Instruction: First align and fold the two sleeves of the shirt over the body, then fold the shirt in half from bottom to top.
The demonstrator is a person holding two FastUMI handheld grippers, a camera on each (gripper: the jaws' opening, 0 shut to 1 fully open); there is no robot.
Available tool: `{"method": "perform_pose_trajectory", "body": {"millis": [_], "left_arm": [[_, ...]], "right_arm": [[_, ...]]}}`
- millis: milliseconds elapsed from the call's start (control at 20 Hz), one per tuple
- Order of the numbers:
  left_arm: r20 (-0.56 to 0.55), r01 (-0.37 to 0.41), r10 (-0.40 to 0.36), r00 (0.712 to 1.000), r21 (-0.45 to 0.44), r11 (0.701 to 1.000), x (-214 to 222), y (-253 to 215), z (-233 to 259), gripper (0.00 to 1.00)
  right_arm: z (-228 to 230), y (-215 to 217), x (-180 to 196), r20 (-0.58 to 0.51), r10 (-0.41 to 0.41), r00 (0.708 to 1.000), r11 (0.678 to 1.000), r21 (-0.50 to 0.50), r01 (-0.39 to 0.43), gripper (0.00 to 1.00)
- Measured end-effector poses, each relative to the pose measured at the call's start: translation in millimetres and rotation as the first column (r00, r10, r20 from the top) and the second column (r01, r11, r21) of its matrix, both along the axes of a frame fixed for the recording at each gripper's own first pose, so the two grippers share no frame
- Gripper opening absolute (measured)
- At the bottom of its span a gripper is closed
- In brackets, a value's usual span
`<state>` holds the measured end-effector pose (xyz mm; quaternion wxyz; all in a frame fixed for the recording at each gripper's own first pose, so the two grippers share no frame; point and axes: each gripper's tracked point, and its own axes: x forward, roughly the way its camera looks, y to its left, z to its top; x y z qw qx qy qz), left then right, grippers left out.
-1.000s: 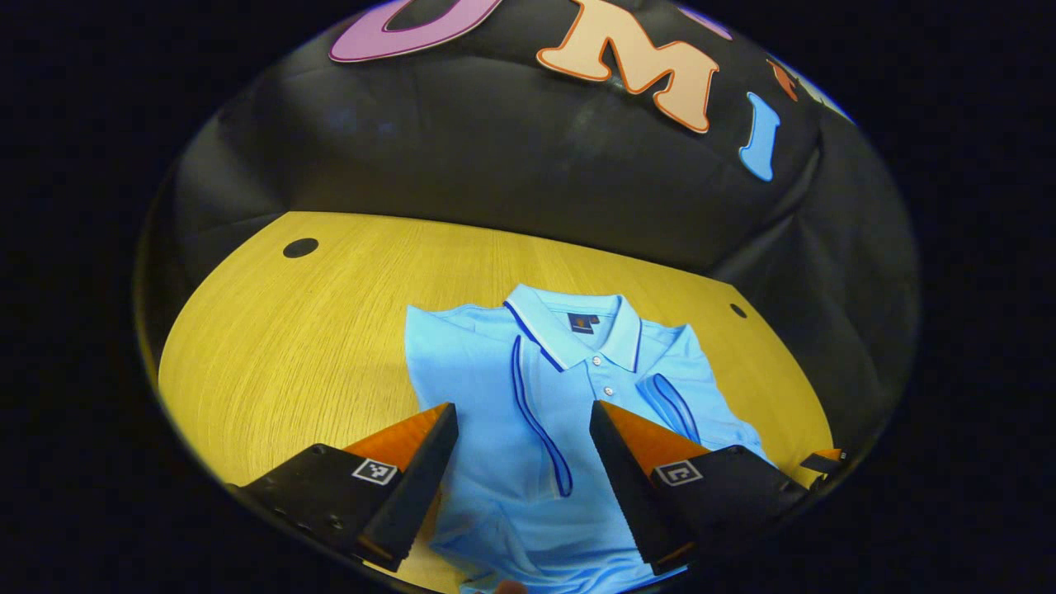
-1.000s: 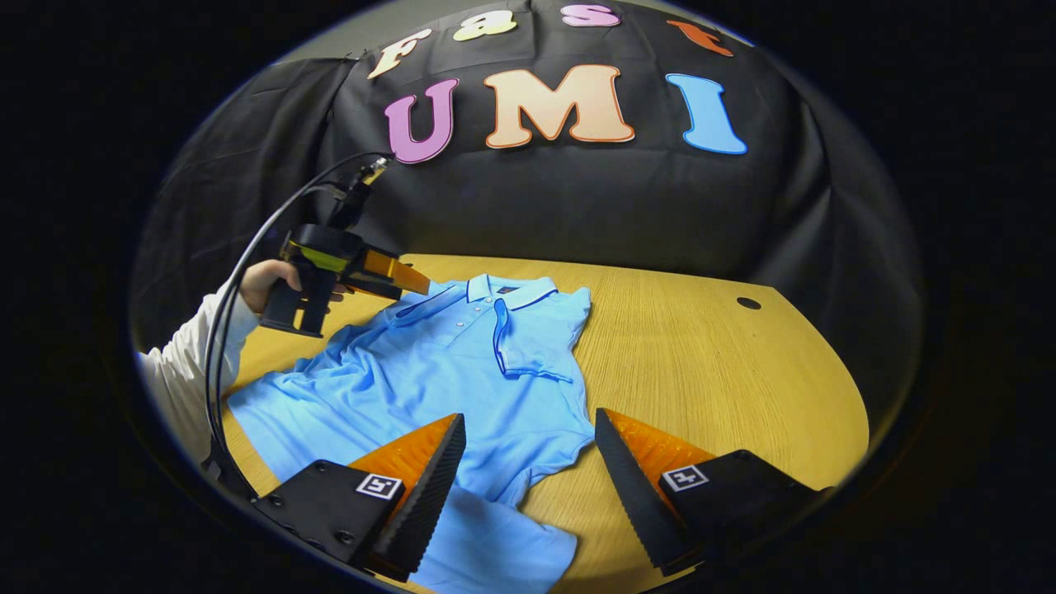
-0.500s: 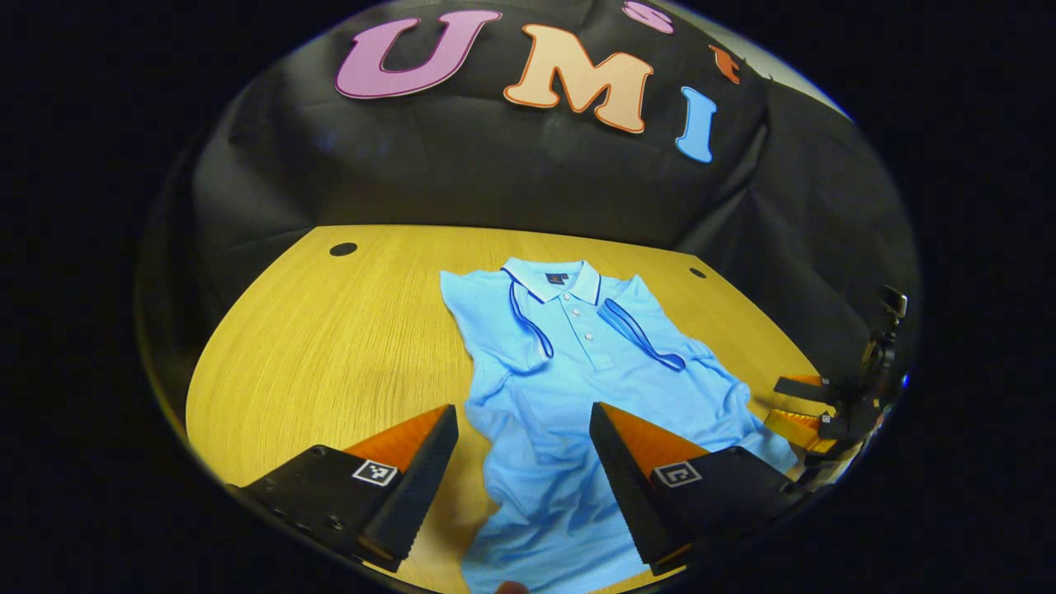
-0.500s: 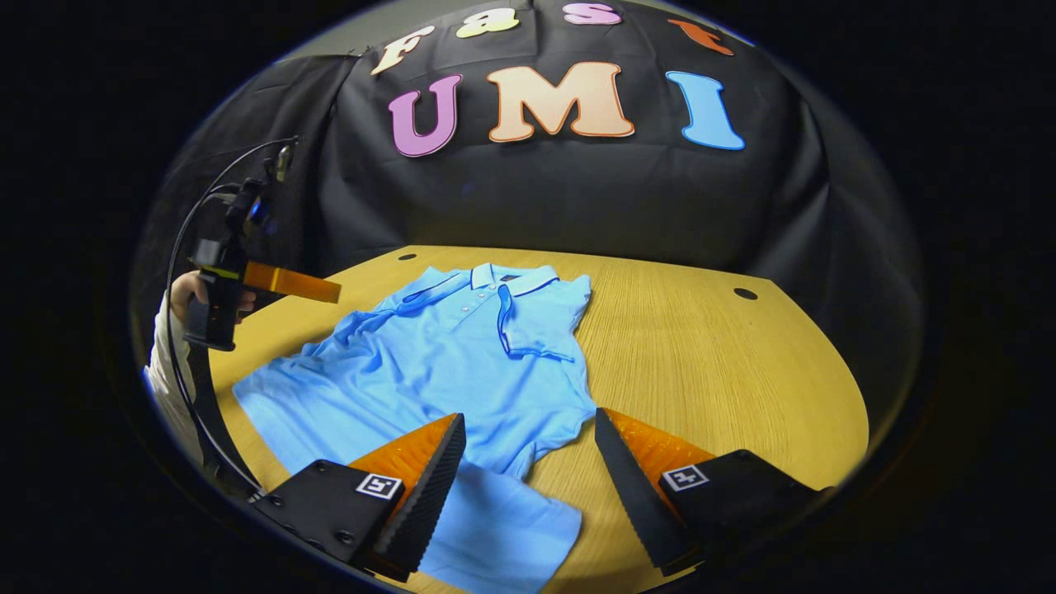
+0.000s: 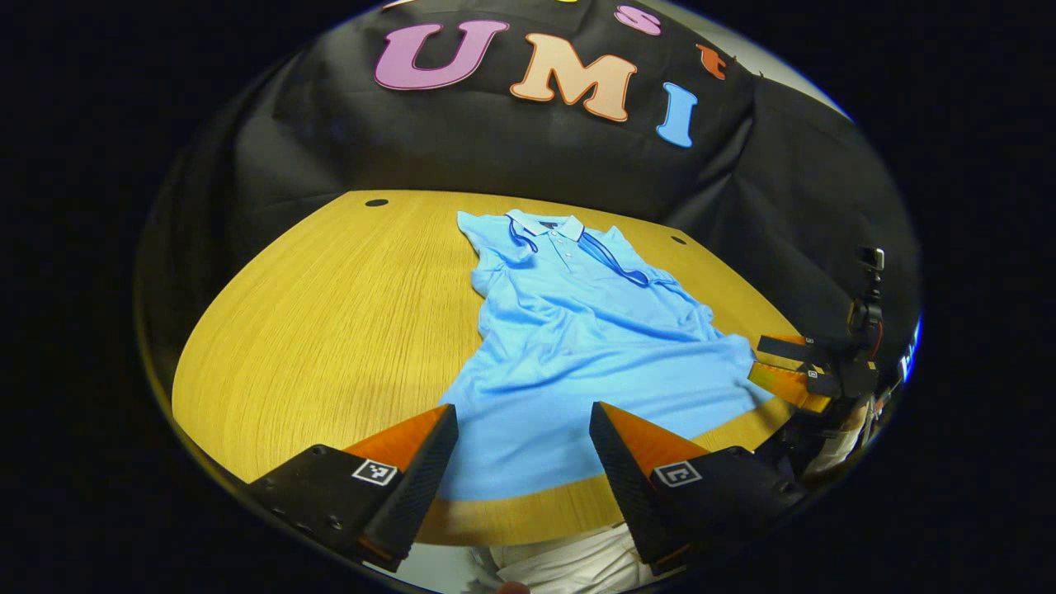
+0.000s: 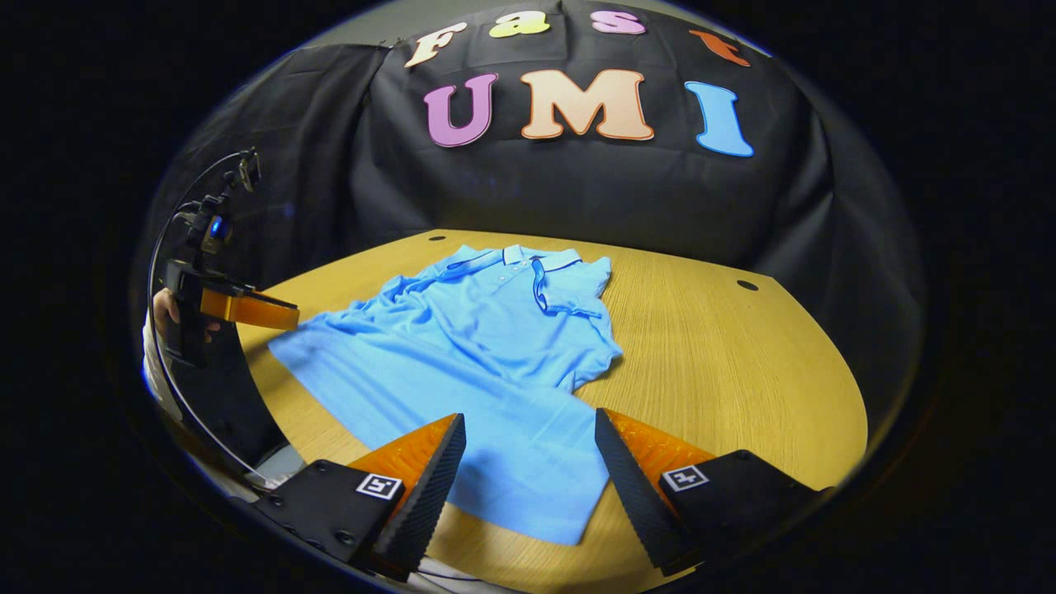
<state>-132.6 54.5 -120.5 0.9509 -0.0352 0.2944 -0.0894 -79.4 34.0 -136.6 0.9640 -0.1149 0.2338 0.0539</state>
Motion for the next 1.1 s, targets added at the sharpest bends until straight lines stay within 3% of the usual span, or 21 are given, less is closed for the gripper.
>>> {"method": "perform_pose_trajectory", "body": {"millis": [250, 550, 650, 900, 1000, 1050, 1100], "left_arm": [[0.009, -0.013, 0.013, 1.0, 0.04, 0.999, -15.6, 3.3, -10.6, 0.97], [-0.006, -0.033, 0.034, 0.999, 0.074, 0.997, -13.3, 10.3, -22.4, 0.95], [0.002, -0.041, 0.041, 0.999, 0.114, 0.993, -10.2, 13.0, -24.4, 0.95], [0.008, -0.035, 0.034, 0.999, 0.184, 0.982, -0.4, 11.3, -27.0, 0.93], [0.011, -0.034, 0.033, 0.999, 0.179, 0.983, 0.6, 9.7, -27.1, 0.92], [0.013, -0.032, 0.03, 0.999, 0.177, 0.984, 1.6, 9.3, -28.0, 0.9], [0.027, -0.032, 0.027, 0.999, 0.172, 0.985, 4.1, 7.8, -26.9, 0.82]], "right_arm": [[-14.0, -7.9, -12.9, -0.027, -0.031, 0.999, 0.998, -0.059, 0.029, 1.0], [-18.6, -2.7, -12.6, -0.023, -0.027, 0.999, 0.999, -0.022, 0.027, 0.97], [-22.9, 3.7, -15.2, -0.042, -0.018, 0.999, 0.999, 0.035, 0.02, 0.97], [-23.1, 16.0, -16.2, -0.044, 0.011, 0.999, 0.998, 0.06, -0.009, 0.89], [-22.6, 17.9, -17.7, -0.044, 0.021, 0.999, 0.999, 0.048, -0.019, 0.74], [-24.0, 24.8, -18.2, -0.049, 0.042, 0.998, 0.997, 0.064, -0.039, 0.77], [-24.1, 28.8, -18.9, -0.044, 0.053, 0.998, 0.997, 0.061, -0.05, 0.7]]}}
